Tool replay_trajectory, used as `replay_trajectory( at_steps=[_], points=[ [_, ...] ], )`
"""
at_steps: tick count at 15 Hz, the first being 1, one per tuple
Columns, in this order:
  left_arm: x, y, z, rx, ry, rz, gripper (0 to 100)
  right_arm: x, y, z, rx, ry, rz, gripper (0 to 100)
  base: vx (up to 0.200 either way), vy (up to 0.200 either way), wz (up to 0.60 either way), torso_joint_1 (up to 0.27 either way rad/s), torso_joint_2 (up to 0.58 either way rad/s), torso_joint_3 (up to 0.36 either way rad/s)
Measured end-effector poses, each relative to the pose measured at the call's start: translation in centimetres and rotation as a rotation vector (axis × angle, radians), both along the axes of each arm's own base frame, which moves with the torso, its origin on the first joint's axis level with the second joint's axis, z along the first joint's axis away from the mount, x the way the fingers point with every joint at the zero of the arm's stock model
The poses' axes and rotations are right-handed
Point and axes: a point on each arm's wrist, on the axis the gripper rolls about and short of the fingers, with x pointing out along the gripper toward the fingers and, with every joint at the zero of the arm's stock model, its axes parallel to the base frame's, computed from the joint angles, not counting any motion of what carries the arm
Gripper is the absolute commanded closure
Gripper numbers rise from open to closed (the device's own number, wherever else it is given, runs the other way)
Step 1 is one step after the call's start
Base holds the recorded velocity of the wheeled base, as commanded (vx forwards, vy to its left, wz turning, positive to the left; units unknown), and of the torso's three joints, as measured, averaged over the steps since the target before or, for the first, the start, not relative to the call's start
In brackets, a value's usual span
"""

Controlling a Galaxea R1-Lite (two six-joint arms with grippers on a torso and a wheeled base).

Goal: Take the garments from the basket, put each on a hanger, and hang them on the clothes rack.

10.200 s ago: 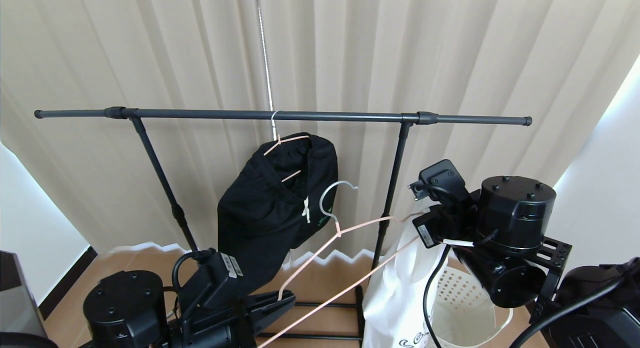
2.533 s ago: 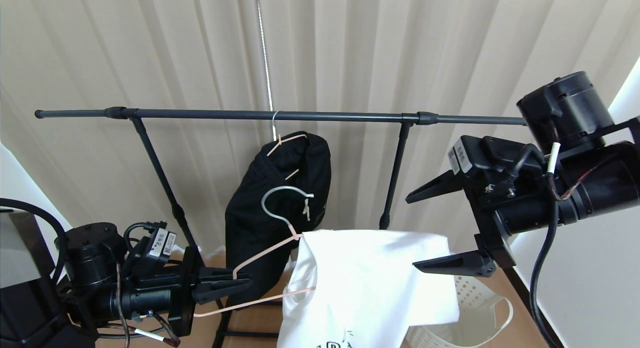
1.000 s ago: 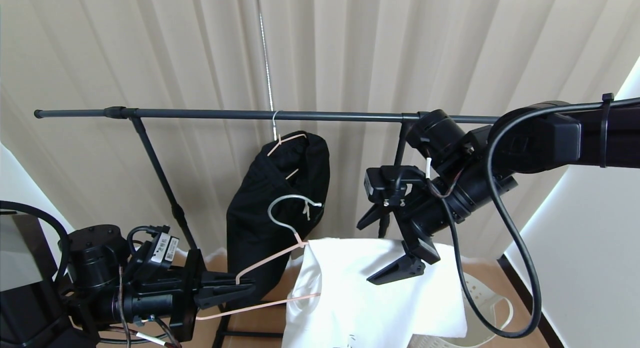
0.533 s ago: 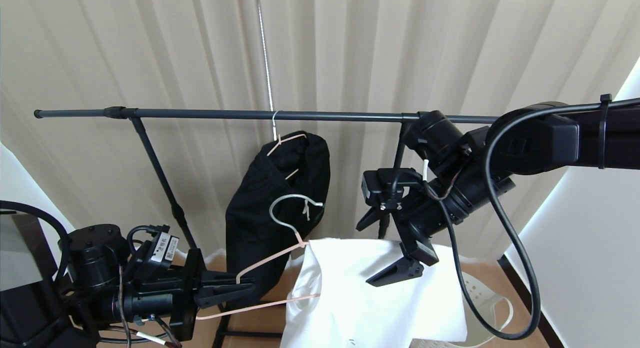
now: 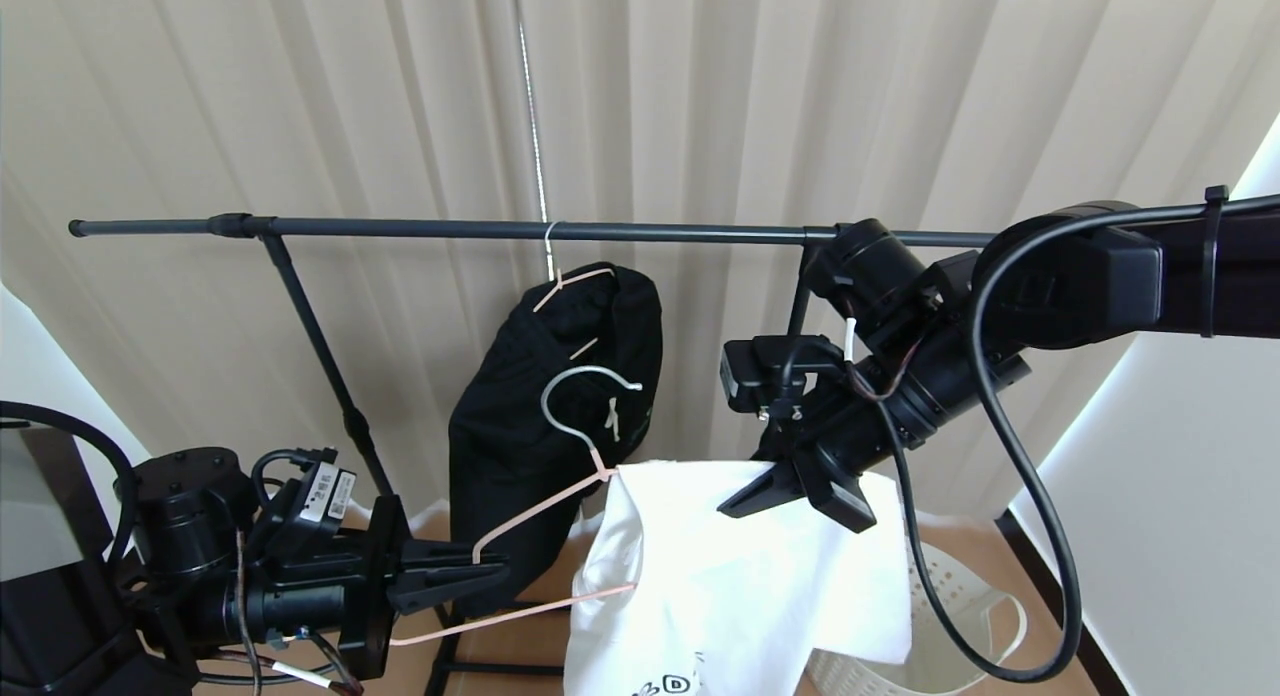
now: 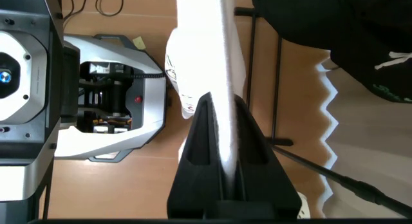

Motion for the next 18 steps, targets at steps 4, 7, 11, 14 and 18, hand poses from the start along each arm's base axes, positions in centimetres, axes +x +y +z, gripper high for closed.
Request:
replay_trajectory(
  at_steps=[4,7,11,14,18],
  points=[
    [0.05,0.04,0.03,0.0,-0.003,0.002,100,-0.07,-0.04,0.08,0.001,-0.001,0.0,100,0.0,0.0,0.0,0.0,0.0,0.0],
    [0.16,0.07,0.09,-0.001,-0.008,0.003,100,-0.11,-0.07,0.14,0.001,-0.002,0.0,100,0.0,0.0,0.0,0.0,0.0,0.0],
    [0.18,0.07,0.1,-0.001,-0.009,0.003,100,-0.27,-0.17,0.32,0.003,-0.004,0.0,100,0.0,0.0,0.0,0.0,0.0,0.0],
    [0.16,0.05,0.1,0.0,-0.011,0.002,100,-0.56,-0.34,0.58,0.005,-0.007,0.0,100,0.0,0.0,0.0,0.0,0.0,0.0],
    [0.16,0.1,0.03,0.0,-0.011,0.003,0,-0.85,-0.55,0.82,0.004,-0.009,-0.001,100,0.0,0.0,0.0,0.0,0.0,0.0]
  ],
)
